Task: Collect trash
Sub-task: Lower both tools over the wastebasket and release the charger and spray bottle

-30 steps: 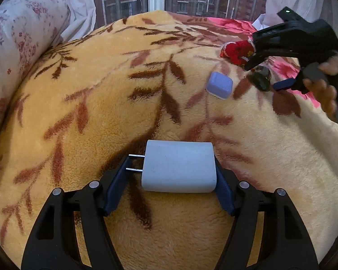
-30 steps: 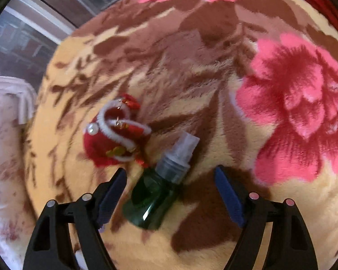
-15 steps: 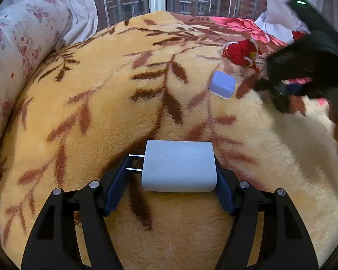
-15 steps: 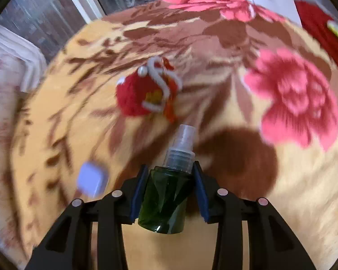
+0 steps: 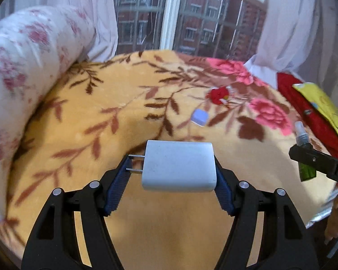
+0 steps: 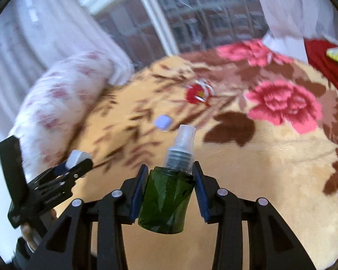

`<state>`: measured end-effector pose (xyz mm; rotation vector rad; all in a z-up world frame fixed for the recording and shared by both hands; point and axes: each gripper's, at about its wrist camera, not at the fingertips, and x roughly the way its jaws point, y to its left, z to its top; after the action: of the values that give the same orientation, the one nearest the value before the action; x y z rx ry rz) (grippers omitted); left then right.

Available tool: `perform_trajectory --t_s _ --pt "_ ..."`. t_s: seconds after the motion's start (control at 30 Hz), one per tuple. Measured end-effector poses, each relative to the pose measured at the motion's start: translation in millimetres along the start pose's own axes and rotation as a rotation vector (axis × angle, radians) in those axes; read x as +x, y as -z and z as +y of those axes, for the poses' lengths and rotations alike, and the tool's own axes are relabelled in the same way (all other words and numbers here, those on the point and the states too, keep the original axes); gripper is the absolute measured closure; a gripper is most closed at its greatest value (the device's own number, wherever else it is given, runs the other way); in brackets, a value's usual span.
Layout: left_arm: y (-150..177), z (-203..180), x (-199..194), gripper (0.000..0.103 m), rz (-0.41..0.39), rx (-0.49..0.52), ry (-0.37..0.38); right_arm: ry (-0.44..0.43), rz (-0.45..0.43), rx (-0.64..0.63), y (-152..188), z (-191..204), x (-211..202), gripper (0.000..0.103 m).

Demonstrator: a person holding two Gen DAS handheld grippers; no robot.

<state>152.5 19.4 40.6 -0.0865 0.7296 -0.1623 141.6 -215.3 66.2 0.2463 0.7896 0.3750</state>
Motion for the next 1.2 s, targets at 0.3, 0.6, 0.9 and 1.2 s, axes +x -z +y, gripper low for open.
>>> perform_trajectory --t_s 0.3,0.6,0.9,1.2 --pt "86 -24 -83 0.037 -0.003 0.055 0.022 -0.088 -0.058 -0.147 92 38 -89 0.063" --pt "172 -49 -97 0.037 0.067 0.086 0.028 -0.063 0.079 -0.203 194 52 -101 0.063" --pt "217 -55 -47 0.037 0.264 0.066 -0.008 0.025 0.242 -0.138 245 40 -46 0.063" --pt "235 -45 -17 0.036 0.402 0.026 -0.01 0.046 0.339 -0.103 259 32 -21 0.061"
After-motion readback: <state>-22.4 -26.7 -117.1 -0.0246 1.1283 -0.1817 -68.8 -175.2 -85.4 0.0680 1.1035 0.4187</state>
